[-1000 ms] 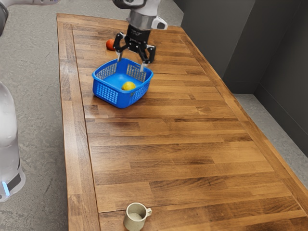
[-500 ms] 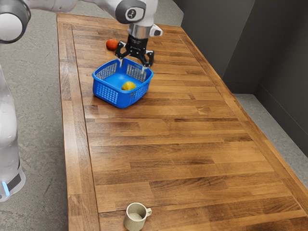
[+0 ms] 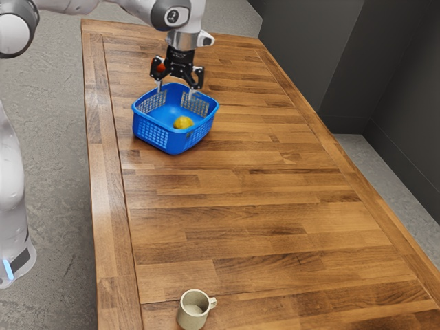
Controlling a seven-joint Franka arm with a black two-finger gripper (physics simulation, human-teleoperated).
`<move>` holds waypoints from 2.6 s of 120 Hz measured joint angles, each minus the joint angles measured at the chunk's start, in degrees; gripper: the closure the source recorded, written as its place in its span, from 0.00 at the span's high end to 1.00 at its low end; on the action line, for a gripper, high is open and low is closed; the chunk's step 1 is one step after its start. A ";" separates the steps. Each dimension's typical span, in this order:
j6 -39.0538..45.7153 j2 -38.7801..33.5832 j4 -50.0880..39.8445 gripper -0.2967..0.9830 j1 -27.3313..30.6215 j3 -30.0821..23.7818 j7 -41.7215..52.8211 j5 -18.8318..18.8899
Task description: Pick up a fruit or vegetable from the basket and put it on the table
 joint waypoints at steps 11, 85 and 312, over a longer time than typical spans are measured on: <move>0.33 0.11 -0.36 0.77 -0.07 0.74 0.16 -0.01; 2.03 2.82 0.75 0.77 -0.43 1.25 2.14 -1.22; 8.07 8.17 -1.70 0.77 0.44 1.26 7.49 -9.19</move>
